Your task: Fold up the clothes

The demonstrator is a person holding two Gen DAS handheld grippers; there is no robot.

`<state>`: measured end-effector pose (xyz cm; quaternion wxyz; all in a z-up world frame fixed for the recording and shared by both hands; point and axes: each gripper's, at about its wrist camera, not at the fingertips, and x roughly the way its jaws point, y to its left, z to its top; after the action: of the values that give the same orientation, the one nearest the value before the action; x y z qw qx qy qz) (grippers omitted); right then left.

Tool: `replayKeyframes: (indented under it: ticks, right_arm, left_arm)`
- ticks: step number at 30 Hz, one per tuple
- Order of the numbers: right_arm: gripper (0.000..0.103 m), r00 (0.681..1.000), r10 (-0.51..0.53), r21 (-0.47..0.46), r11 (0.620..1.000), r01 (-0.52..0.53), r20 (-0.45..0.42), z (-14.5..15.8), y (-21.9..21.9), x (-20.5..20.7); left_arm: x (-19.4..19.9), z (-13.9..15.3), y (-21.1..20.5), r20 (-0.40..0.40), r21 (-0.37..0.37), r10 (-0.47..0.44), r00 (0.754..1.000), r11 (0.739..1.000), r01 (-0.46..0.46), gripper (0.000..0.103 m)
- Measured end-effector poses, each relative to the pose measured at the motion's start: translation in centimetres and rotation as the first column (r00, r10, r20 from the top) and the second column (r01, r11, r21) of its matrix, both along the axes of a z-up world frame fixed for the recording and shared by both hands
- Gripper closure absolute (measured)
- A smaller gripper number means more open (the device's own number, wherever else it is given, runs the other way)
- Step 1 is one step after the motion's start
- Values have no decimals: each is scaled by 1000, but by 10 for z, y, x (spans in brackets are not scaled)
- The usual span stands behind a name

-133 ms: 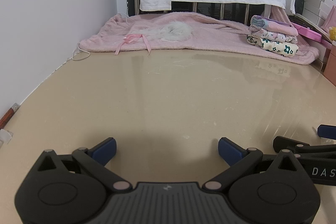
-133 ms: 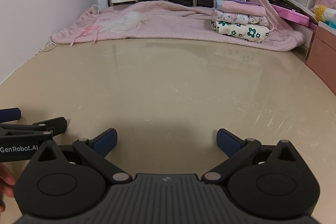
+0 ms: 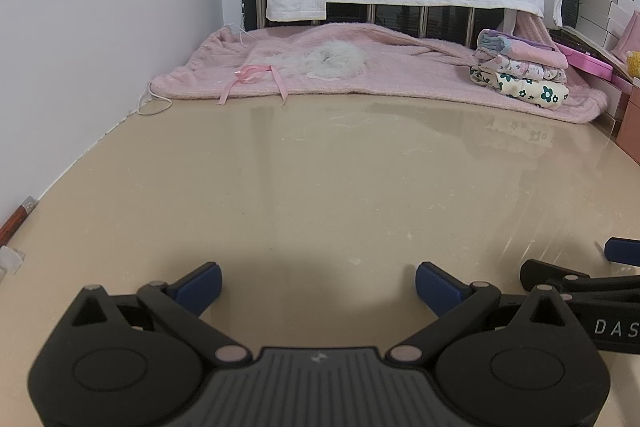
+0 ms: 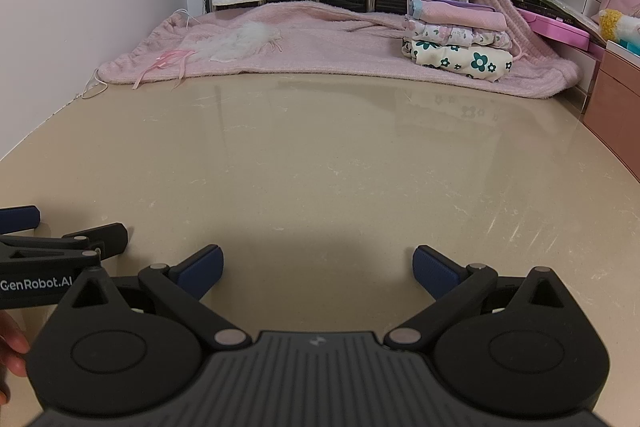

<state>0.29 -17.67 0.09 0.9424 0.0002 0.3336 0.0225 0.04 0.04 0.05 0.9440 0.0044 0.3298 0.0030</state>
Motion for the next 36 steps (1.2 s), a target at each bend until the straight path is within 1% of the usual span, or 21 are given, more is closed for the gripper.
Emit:
replayKeyframes:
  ticks: [36]
  right_arm:
    - [1, 1000, -1, 0, 1000, 1, 0, 1, 0, 0]
  left_arm:
    - [-1, -1, -2, 0, 1, -1, 1000, 1000, 1, 0]
